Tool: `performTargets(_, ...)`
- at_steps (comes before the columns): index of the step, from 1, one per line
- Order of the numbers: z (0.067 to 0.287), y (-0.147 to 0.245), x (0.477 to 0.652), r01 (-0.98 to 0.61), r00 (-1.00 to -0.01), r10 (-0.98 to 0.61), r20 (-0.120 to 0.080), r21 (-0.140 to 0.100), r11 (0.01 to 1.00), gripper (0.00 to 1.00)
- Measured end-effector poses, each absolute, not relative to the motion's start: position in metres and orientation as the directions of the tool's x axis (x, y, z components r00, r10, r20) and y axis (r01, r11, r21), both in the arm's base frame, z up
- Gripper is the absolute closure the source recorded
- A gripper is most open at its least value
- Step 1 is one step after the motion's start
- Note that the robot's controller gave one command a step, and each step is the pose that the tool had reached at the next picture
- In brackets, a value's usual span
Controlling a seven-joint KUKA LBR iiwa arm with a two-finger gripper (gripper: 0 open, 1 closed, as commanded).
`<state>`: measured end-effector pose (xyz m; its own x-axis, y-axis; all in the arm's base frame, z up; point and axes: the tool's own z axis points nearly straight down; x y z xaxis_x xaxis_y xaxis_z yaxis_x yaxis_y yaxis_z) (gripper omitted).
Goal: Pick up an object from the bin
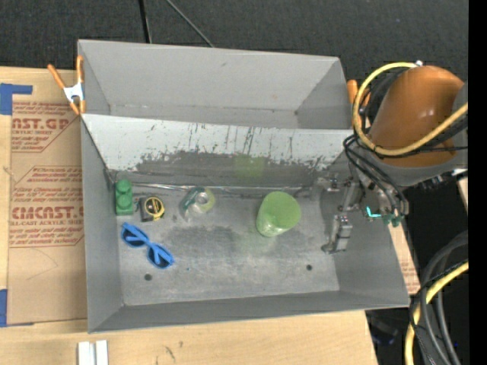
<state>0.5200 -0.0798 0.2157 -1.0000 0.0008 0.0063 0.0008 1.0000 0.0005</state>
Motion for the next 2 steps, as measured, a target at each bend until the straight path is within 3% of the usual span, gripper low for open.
performTargets(1,0.082,-0.044,0.584,-0.168,-0.986,-0.168,-0.007,-0.001,0.986,0.00)
performTargets(2,0.100,-0.039,0.595,-0.448,-0.894,-0.448,-0.005,-0.001,0.894,0.00)
